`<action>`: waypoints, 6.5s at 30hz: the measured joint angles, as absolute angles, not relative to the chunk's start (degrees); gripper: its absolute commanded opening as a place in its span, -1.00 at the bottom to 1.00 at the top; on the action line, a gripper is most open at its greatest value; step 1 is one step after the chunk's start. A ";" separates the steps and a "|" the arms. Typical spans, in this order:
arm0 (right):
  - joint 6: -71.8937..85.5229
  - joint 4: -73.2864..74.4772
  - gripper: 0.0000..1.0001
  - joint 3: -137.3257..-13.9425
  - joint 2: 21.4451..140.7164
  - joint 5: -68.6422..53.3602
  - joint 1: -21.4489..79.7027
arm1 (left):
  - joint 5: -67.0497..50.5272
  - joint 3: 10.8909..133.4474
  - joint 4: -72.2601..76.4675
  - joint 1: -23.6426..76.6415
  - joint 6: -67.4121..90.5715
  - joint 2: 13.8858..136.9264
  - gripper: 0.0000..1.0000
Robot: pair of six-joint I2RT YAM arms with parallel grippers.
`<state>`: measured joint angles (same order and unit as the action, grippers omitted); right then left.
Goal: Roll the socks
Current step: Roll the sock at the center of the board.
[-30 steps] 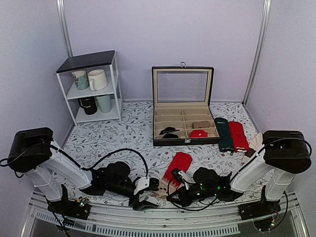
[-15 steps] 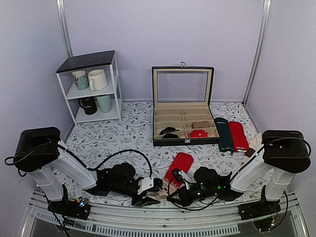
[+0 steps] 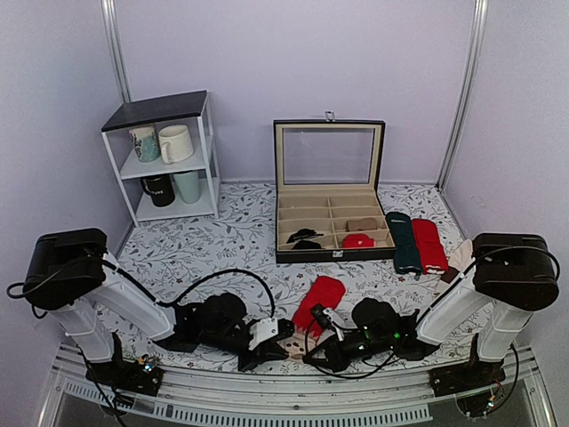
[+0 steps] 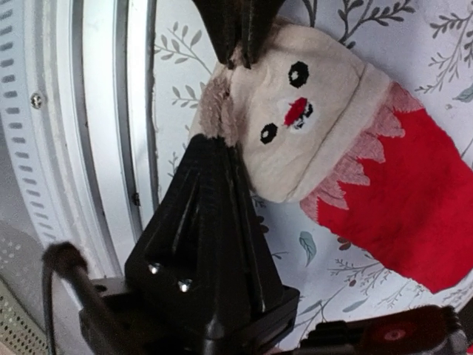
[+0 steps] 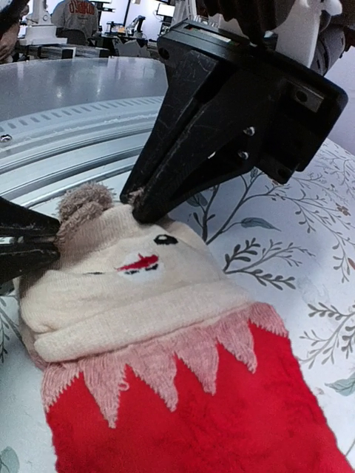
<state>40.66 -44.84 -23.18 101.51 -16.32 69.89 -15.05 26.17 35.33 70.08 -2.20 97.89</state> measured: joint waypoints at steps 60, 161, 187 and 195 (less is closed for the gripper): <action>3.09 -48.58 -0.82 -19.42 97.78 -8.19 77.76 | -22.15 30.28 34.79 71.35 16.82 102.76 -1.00; 53.93 -61.49 -1.00 -16.80 106.06 -15.11 69.71 | 9.41 28.32 44.45 82.04 -13.37 104.07 -0.18; 45.28 -42.22 -0.37 -16.36 91.11 -11.55 72.73 | 0.69 31.68 30.92 80.90 6.09 100.25 -1.00; 29.17 -31.14 -0.10 -14.72 73.01 3.88 82.94 | -2.59 35.40 25.50 80.75 10.81 101.25 -1.00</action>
